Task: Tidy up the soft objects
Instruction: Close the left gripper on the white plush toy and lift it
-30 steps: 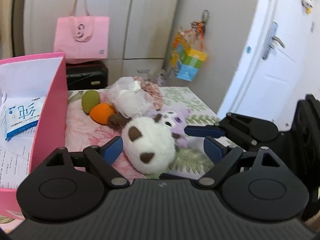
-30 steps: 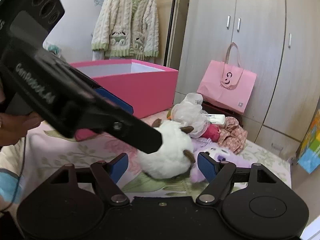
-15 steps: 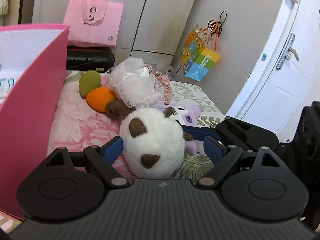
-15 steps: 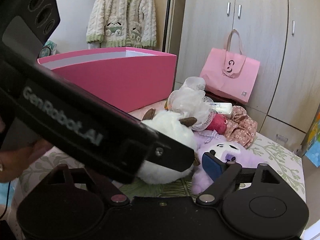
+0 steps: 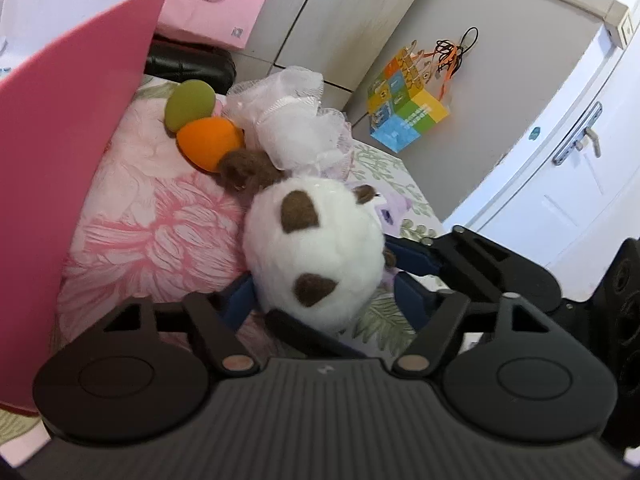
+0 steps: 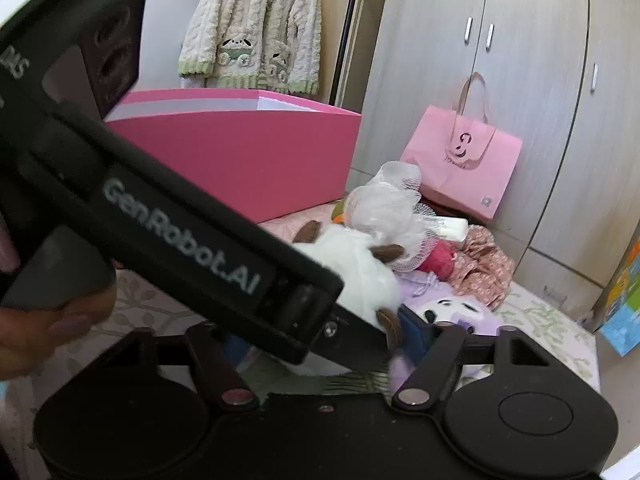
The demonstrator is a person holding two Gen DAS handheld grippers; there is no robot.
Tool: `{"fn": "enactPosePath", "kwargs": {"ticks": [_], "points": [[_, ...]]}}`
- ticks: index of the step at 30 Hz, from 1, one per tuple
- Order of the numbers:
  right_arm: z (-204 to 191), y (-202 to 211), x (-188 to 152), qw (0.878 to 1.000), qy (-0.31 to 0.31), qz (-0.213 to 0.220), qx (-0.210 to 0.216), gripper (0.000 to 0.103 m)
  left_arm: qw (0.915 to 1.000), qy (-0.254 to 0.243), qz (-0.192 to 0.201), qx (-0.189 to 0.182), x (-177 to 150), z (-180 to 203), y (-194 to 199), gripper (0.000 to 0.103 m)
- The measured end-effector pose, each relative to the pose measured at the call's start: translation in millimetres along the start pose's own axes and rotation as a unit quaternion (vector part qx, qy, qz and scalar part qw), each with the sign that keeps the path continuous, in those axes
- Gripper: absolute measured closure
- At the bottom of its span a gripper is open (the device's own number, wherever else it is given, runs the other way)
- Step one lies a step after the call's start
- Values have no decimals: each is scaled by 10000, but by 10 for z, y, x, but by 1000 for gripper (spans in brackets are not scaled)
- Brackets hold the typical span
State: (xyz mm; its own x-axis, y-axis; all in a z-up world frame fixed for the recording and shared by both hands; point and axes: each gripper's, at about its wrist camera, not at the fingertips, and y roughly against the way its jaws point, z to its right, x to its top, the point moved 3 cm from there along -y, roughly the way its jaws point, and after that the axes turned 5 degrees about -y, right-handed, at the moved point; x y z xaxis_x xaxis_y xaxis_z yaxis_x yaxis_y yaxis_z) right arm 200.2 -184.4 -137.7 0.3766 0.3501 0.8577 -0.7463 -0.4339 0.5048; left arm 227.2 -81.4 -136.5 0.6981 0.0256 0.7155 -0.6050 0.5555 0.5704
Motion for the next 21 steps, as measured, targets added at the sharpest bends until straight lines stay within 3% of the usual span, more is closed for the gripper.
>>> {"fn": "enactPosePath", "kwargs": {"ticks": [7, 16, 21], "points": [[-95, 88, 5, 9998, -195, 3, -32, 30, 9998, -150, -27, 91, -76, 60, 128, 38], [-244, 222, -20, 9968, -769, -142, 151, 30, 9981, -265, -364, 410, -195, 127, 368, 39], [-350, 320, -36, 9944, -1006, -258, 172, 30, 9976, -234, -532, 382, -257, 152, 494, 39]]}}
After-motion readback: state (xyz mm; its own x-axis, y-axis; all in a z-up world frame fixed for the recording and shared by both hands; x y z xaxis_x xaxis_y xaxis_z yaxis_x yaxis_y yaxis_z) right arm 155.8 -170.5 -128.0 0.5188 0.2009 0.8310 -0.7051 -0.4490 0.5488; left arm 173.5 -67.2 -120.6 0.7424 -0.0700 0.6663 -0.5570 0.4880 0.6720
